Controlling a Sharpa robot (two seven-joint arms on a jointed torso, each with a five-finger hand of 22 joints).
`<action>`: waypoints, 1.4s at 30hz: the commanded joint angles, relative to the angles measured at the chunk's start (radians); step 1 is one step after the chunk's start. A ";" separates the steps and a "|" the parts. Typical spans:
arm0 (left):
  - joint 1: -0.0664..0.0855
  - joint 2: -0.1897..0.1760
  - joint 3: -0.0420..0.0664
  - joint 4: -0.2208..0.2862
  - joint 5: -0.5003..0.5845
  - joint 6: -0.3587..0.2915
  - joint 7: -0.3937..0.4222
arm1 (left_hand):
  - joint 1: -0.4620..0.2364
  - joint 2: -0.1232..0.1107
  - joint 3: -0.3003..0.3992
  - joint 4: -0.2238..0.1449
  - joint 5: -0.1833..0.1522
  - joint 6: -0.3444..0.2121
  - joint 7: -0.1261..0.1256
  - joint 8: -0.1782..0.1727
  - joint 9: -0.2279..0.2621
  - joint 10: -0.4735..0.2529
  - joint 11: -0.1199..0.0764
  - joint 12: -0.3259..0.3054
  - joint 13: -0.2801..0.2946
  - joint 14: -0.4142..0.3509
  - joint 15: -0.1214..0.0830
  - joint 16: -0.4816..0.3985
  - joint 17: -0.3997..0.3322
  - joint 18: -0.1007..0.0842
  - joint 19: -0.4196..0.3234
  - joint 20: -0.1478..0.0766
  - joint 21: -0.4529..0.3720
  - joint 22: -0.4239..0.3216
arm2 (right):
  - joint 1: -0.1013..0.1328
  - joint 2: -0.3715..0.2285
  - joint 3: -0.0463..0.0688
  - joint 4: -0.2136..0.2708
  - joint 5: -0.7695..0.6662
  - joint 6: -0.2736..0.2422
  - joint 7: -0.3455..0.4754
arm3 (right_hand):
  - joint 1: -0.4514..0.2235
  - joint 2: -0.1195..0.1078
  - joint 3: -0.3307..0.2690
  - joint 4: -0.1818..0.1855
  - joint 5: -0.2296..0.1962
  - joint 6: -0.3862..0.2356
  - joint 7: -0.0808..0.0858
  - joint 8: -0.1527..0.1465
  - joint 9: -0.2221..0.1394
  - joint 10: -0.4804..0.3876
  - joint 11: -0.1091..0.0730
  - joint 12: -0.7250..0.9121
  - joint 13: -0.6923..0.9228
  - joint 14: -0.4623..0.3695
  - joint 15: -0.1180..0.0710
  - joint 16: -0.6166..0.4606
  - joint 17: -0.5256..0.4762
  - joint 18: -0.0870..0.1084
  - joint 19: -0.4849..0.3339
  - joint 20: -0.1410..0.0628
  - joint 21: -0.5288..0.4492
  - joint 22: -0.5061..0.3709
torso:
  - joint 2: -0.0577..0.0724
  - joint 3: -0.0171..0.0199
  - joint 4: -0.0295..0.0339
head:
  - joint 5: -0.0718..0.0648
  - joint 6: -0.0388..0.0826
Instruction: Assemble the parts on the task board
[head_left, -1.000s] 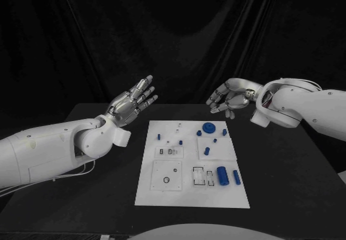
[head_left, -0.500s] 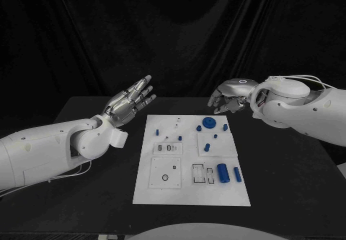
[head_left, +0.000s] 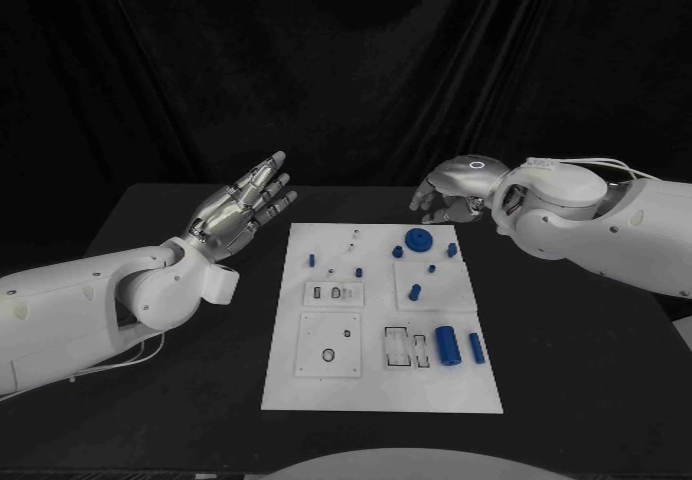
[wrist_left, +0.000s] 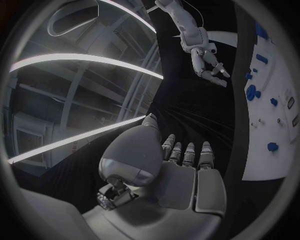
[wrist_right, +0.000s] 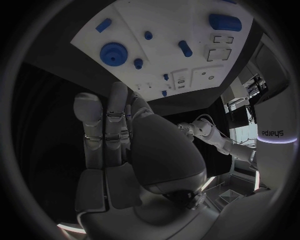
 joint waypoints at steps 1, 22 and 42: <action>0.002 -0.006 0.001 0.009 -0.008 -0.009 0.034 | 0.008 0.000 0.006 -0.001 0.004 -0.002 -0.005 0.002 -0.001 0.000 0.006 -0.007 -0.001 0.000 -0.008 -0.004 -0.002 0.008 0.001 -0.005 -0.003 -0.001 | -0.009 -0.001 0.001 0.001 -0.027 -0.055 0.005 | -0.002 -0.012 0.012 0.004 -0.012 0.003 0.010 -0.005 -0.002 0.003 0.004 -0.008 0.000 -0.006 0.004 0.008 0.002 -0.014 -0.008 0.000 0.009 0.010 | 0.010 -0.0003 0.0067 | -0.005 0.000; 0.002 -0.003 0.001 0.009 -0.008 0.008 0.038 | 0.025 0.006 0.013 -0.002 0.021 0.012 0.026 0.005 0.001 0.000 0.017 -0.007 -0.001 0.000 -0.012 -0.004 -0.002 0.009 0.001 -0.012 -0.003 -0.001 | -0.051 0.012 0.001 -0.020 -0.028 -0.019 0.041 | -0.016 -0.044 0.077 -0.002 -0.014 -0.017 0.018 -0.044 -0.007 -0.028 0.015 -0.050 0.000 -0.022 0.020 0.045 0.014 -0.020 -0.023 0.015 0.057 0.080 | 0.056 -0.0049 0.0181 | -0.002 -0.004; 0.002 -0.002 0.001 0.006 -0.008 0.020 0.034 | 0.042 0.009 0.020 -0.005 0.054 0.019 0.030 0.006 0.002 0.000 0.021 -0.007 -0.001 0.000 -0.012 -0.004 -0.002 0.009 0.001 -0.010 -0.003 -0.001 | -0.083 0.048 0.001 -0.066 -0.028 -0.024 0.072 | -0.004 -0.047 0.128 -0.017 0.026 -0.008 0.017 -0.045 -0.005 -0.010 0.017 -0.054 -0.001 -0.025 0.030 0.063 0.020 -0.027 -0.022 0.026 0.094 0.136 | 0.079 -0.0114 0.0305 | -0.011 0.007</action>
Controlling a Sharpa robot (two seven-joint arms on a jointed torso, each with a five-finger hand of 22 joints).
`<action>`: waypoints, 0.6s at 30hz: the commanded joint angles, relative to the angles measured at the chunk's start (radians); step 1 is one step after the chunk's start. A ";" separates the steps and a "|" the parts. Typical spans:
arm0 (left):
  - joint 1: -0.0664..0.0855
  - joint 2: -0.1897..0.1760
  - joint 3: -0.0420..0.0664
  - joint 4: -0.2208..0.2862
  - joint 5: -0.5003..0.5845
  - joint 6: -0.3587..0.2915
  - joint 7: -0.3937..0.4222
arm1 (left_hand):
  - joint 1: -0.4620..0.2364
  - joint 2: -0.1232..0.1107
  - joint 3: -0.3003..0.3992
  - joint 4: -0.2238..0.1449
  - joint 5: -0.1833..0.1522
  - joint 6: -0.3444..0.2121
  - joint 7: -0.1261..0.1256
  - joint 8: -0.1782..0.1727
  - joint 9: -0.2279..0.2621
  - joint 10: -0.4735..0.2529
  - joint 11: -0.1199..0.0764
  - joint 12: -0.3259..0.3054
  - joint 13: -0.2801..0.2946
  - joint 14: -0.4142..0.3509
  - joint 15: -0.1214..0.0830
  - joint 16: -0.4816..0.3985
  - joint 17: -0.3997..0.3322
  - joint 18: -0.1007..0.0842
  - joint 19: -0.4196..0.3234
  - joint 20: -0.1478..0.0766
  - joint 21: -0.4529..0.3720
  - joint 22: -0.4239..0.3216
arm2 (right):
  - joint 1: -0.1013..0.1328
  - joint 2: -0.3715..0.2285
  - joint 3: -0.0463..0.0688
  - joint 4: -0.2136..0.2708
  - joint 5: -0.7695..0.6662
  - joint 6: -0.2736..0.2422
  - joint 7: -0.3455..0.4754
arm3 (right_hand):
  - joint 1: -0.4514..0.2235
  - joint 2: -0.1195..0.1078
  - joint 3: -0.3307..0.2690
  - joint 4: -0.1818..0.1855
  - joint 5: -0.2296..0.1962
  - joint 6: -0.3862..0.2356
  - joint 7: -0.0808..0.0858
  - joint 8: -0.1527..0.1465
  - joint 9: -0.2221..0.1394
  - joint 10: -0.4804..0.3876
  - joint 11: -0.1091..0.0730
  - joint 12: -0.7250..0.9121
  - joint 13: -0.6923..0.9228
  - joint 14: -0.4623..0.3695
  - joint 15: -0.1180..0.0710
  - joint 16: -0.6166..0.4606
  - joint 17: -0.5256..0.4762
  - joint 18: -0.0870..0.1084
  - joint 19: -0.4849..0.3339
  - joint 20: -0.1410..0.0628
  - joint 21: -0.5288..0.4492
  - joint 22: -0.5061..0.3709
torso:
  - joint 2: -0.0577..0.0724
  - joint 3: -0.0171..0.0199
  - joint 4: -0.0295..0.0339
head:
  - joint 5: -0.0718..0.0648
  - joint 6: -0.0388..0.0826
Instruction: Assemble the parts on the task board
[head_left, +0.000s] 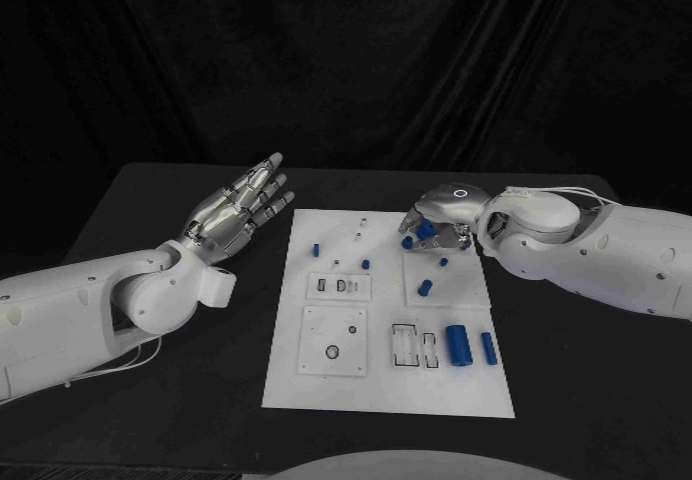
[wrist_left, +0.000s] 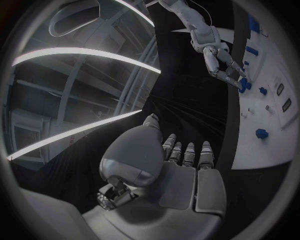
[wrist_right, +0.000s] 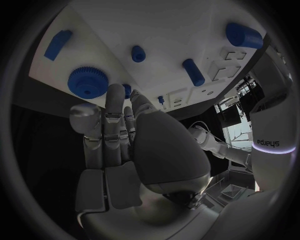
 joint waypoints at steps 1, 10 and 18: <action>0.002 0.001 0.001 0.000 -0.006 0.018 0.019 | 0.010 0.000 0.007 -0.002 0.008 -0.003 -0.002 0.002 0.000 0.000 0.007 -0.007 -0.001 0.000 -0.004 -0.004 -0.001 0.009 0.001 -0.003 -0.003 -0.002 | -0.003 0.003 0.001 -0.005 -0.009 -0.004 0.007 | 0.009 0.001 0.010 -0.001 0.006 0.008 0.000 0.000 0.001 0.005 0.003 -0.008 -0.001 0.000 0.005 0.005 0.002 -0.011 -0.001 0.005 0.007 0.004 | 0.005 -0.0018 0.0026 | -0.003 0.002; 0.002 0.002 0.001 -0.002 -0.006 0.022 0.014 | 0.021 -0.001 0.012 -0.004 0.029 -0.002 0.002 0.003 0.000 0.000 0.011 -0.007 -0.001 0.000 -0.001 -0.004 -0.001 0.009 0.001 0.002 -0.003 -0.002 | -0.005 0.014 0.001 -0.022 -0.009 0.001 0.008 | -0.004 -0.006 0.056 0.005 0.004 0.084 0.012 0.026 0.011 0.008 0.005 -0.011 0.000 -0.007 0.010 0.020 0.009 -0.011 -0.012 0.010 0.018 0.023 | 0.005 -0.0037 0.0056 | -0.008 0.004; 0.002 0.004 0.001 -0.007 -0.006 0.026 0.011 | 0.031 -0.001 0.017 -0.006 0.047 0.002 0.008 0.004 0.001 0.000 0.014 -0.007 -0.001 0.000 0.000 -0.004 -0.001 0.009 0.001 0.005 -0.003 -0.002 | -0.009 0.030 0.001 -0.046 -0.009 0.001 0.015 | -0.005 -0.009 0.074 0.004 0.006 0.101 0.017 0.029 0.013 0.012 0.008 -0.009 0.000 -0.008 0.015 0.025 0.012 -0.014 -0.010 0.014 0.031 0.042 | 0.002 -0.0042 0.0017 | -0.008 0.006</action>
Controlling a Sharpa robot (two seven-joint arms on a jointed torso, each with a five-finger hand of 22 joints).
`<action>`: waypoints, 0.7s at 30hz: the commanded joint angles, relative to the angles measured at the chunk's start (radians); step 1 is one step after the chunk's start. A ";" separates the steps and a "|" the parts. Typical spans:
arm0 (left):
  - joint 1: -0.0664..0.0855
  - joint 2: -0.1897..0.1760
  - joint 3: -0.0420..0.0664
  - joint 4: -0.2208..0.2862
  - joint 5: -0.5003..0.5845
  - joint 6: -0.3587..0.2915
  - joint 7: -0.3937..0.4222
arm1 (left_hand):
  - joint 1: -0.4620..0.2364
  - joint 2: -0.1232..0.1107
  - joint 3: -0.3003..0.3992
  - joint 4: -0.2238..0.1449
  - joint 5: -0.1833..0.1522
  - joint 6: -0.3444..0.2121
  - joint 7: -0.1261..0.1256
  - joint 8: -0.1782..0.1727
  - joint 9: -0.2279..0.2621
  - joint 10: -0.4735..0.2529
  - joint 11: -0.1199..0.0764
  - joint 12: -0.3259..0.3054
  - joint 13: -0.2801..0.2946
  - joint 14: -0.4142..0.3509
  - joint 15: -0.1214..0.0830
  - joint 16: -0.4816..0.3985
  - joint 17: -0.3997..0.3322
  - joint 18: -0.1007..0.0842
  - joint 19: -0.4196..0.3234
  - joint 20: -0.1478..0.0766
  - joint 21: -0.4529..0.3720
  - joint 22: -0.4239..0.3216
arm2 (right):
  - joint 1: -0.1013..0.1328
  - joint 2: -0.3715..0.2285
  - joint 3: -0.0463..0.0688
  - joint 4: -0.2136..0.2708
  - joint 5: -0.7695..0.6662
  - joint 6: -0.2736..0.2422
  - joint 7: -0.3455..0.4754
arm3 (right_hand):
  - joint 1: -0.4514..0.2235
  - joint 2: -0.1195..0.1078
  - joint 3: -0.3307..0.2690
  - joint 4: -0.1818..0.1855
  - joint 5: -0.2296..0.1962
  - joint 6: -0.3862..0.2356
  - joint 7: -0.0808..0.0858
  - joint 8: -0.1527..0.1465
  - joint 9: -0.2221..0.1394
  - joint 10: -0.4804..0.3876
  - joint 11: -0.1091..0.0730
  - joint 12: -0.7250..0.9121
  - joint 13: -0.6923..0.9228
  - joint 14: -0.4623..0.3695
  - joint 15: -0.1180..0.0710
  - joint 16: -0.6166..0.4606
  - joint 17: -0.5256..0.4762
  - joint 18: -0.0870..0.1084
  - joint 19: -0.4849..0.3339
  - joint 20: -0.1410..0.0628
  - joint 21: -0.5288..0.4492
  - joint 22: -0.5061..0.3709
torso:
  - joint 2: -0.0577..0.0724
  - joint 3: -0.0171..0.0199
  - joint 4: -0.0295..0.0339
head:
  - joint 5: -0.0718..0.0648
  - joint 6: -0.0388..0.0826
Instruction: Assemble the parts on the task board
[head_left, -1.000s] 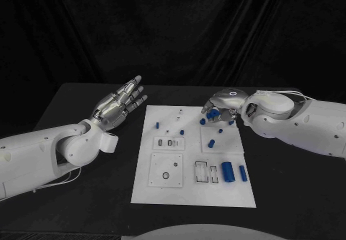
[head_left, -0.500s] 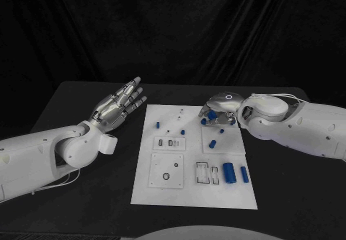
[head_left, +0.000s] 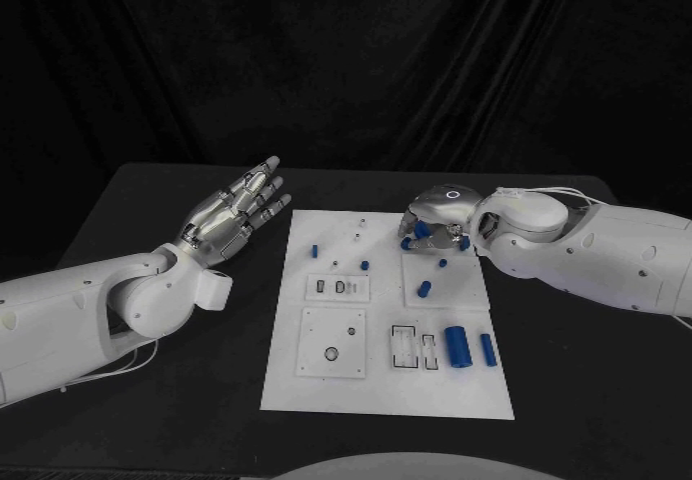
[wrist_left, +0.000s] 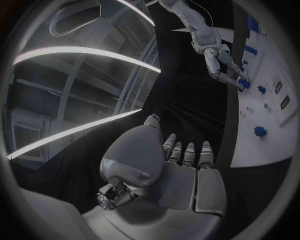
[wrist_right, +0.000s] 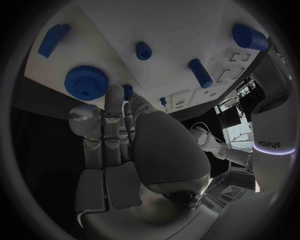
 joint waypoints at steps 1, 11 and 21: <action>0.002 0.004 0.001 -0.001 -0.006 0.019 0.012 | 0.014 0.000 0.006 -0.001 0.010 0.002 0.009 0.004 0.001 0.000 0.007 -0.007 -0.001 0.000 0.001 -0.004 -0.002 0.009 0.001 0.006 -0.003 -0.002 | -0.005 0.004 0.001 -0.009 -0.008 0.000 0.005 | -0.005 -0.010 0.010 0.001 0.002 0.015 0.002 0.007 0.002 0.006 0.001 -0.005 0.000 0.001 0.007 0.007 0.002 -0.014 -0.003 0.008 0.006 0.005 | -0.003 -0.0004 -0.0015 | 0.000 0.001; 0.002 0.010 0.001 -0.009 -0.006 0.028 0.009 | 0.031 -0.001 0.015 -0.008 0.039 0.011 0.016 0.006 0.002 0.000 0.012 -0.007 -0.001 0.000 0.004 -0.004 -0.002 0.009 0.001 0.010 -0.003 -0.002 | -0.020 0.017 0.001 -0.033 -0.008 0.007 0.013 | -0.009 -0.023 0.055 0.002 0.003 0.044 0.009 0.009 0.005 0.057 -0.006 0.006 0.002 -0.005 0.003 0.018 0.007 -0.015 -0.008 0.008 0.021 0.029 | -0.006 0.0009 -0.0009 | 0.001 -0.006; 0.002 0.017 0.001 -0.021 -0.006 0.038 0.005 | 0.043 0.000 0.024 -0.015 0.064 0.028 0.026 0.009 0.004 0.000 0.019 -0.007 -0.001 0.000 0.010 -0.004 -0.002 0.009 0.001 0.013 -0.003 -0.002 | -0.038 0.034 0.001 -0.059 -0.008 -0.009 0.036 | -0.006 -0.042 0.119 0.001 0.011 0.067 0.024 0.008 0.008 0.117 -0.020 0.003 0.000 -0.009 -0.007 0.024 0.011 -0.018 -0.012 0.000 0.036 0.055 | -0.008 -0.0009 -0.0012 | 0.004 -0.011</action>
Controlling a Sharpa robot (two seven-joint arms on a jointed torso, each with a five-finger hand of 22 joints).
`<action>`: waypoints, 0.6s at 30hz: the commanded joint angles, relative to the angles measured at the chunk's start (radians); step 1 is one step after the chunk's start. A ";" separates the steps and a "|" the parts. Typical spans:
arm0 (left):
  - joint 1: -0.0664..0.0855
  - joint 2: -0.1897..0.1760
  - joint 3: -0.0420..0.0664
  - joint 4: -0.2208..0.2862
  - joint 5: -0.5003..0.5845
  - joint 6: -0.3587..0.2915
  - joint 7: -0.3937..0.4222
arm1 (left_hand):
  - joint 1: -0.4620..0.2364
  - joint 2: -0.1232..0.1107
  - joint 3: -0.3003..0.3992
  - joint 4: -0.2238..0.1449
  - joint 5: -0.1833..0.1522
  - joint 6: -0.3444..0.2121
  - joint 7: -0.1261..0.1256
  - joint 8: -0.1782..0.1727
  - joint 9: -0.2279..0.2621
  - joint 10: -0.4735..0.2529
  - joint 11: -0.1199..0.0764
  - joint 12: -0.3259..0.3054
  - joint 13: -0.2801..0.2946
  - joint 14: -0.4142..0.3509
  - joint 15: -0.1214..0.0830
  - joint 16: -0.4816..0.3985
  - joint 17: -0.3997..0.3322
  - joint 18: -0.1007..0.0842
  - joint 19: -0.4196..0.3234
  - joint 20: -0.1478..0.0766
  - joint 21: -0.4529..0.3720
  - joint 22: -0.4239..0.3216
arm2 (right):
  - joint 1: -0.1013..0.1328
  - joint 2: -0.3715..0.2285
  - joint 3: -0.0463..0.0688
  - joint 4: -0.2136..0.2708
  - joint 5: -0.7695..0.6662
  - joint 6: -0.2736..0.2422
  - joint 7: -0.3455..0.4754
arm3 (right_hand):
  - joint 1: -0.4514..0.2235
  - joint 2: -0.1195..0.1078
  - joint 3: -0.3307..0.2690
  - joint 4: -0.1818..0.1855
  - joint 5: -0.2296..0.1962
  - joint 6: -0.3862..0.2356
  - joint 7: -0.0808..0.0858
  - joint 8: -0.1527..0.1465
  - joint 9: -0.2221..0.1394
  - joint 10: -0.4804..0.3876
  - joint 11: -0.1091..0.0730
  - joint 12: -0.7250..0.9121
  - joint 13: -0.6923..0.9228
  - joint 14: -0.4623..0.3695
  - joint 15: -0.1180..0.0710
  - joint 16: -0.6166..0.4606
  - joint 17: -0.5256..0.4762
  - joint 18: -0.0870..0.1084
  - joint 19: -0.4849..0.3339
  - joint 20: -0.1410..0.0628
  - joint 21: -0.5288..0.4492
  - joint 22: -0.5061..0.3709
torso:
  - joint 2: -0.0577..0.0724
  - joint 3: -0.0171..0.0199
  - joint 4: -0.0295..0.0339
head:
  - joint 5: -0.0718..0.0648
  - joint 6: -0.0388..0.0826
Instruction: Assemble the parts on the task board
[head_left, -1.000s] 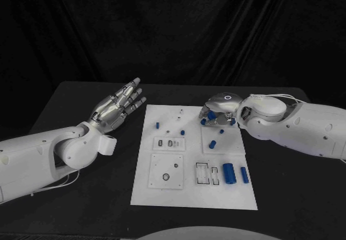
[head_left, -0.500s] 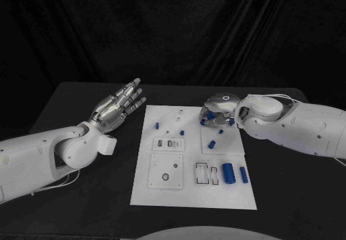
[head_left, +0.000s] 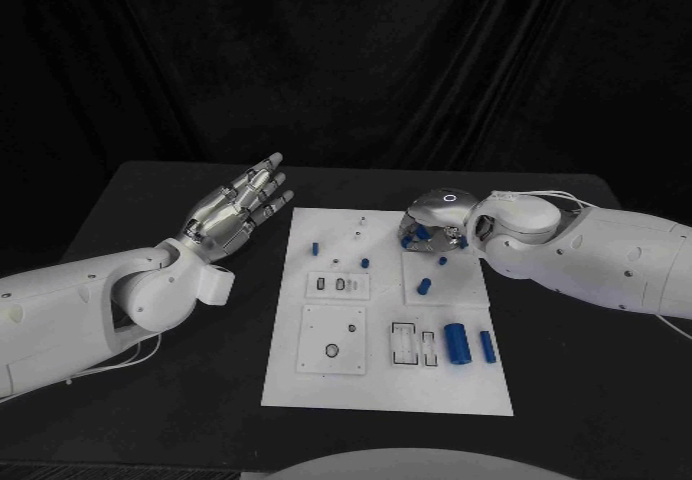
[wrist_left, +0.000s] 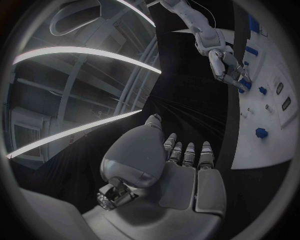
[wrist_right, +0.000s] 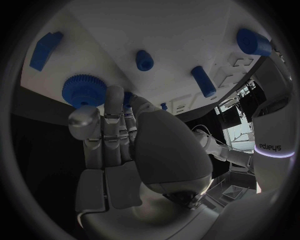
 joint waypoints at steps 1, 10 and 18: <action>0.002 0.002 0.001 -0.002 -0.006 0.023 0.007 | 0.013 -0.001 0.007 -0.001 0.006 0.009 0.007 0.005 0.002 -0.001 0.011 -0.007 -0.002 0.000 0.010 -0.004 -0.001 0.009 0.001 0.005 -0.003 -0.001 | -0.008 0.002 -0.002 -0.006 -0.008 -0.012 0.018 | 0.008 -0.011 0.021 -0.006 0.010 0.022 0.000 0.007 0.005 0.016 -0.002 -0.004 0.000 -0.007 -0.005 0.007 0.002 -0.018 -0.005 -0.001 0.009 0.008 | -0.001 -0.0005 -0.0010 | 0.003 -0.001; 0.001 -0.002 0.001 -0.003 -0.006 0.025 0.004 | 0.024 0.000 0.015 -0.009 0.024 0.028 0.014 0.011 0.004 -0.001 0.017 -0.007 -0.002 0.000 0.014 -0.004 -0.001 0.009 0.001 0.008 -0.003 -0.001 | -0.011 -0.007 -0.002 0.006 0.004 -0.080 0.047 | 0.023 -0.020 0.078 -0.037 0.014 0.100 -0.007 0.039 0.028 0.091 -0.018 0.000 0.002 -0.002 -0.016 0.038 0.047 -0.027 0.004 -0.011 0.046 0.067 | -0.001 0.0004 0.0010 | 0.005 0.002; 0.001 -0.015 0.001 0.007 -0.006 0.015 0.005 | 0.027 0.000 0.017 -0.013 0.031 0.031 0.015 0.012 0.005 -0.001 0.018 -0.007 -0.002 0.000 0.015 -0.004 -0.001 0.009 0.001 0.009 -0.003 -0.001 | 0.019 -0.030 -0.002 0.054 0.052 -0.126 0.036 | 0.019 -0.022 0.087 -0.043 0.004 0.112 -0.010 0.043 0.034 0.107 -0.022 -0.004 0.001 0.002 -0.019 0.054 0.071 -0.030 0.008 -0.014 0.059 0.087 | -0.003 0.0001 -0.0004 | 0.026 0.000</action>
